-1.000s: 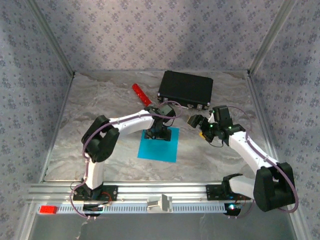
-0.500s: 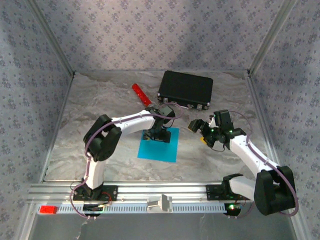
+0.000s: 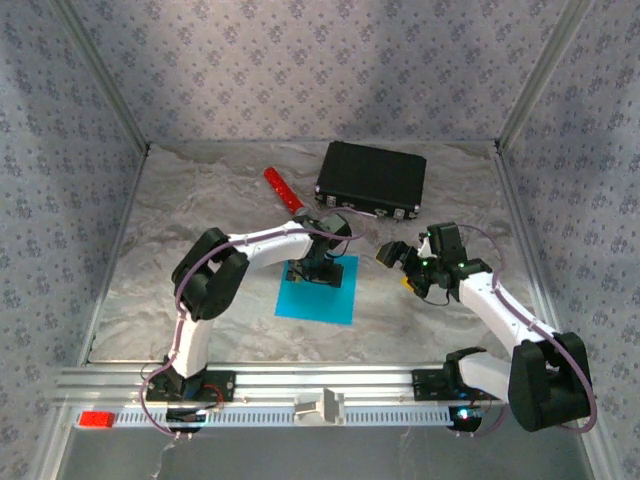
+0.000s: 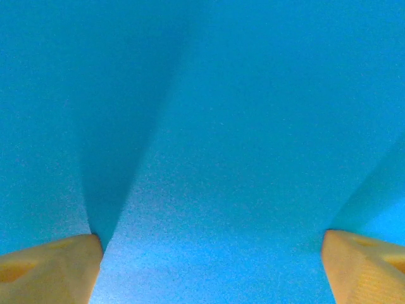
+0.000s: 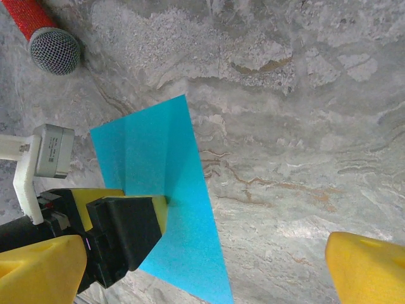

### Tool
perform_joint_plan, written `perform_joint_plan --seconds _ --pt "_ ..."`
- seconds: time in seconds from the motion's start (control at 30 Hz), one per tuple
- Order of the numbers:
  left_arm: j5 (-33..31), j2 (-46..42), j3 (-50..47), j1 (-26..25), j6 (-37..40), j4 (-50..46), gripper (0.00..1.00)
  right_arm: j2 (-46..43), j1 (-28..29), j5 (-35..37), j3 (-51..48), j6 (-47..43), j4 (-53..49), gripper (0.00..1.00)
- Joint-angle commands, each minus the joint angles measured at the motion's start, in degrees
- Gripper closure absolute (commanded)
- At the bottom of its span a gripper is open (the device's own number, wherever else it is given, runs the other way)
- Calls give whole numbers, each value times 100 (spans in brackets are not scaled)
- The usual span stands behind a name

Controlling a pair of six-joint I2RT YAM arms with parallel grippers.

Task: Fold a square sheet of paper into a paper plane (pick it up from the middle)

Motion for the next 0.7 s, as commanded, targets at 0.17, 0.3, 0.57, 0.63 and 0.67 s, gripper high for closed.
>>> perform_joint_plan --seconds 0.17,0.3,0.57,0.63,0.67 --pt "-32 384 -244 -107 -190 -52 9 57 -32 36 -58 8 -85 1" --pt "-14 482 -246 -150 -221 -33 10 110 -27 27 -56 25 -50 1" --pt "11 535 -206 -195 -249 25 13 119 -33 85 -24 42 -85 1" --pt "8 526 -206 -194 -250 34 13 119 -36 88 -20 44 -90 1" --pt "7 513 -206 -194 -244 32 14 119 -34 98 -20 46 -89 1"
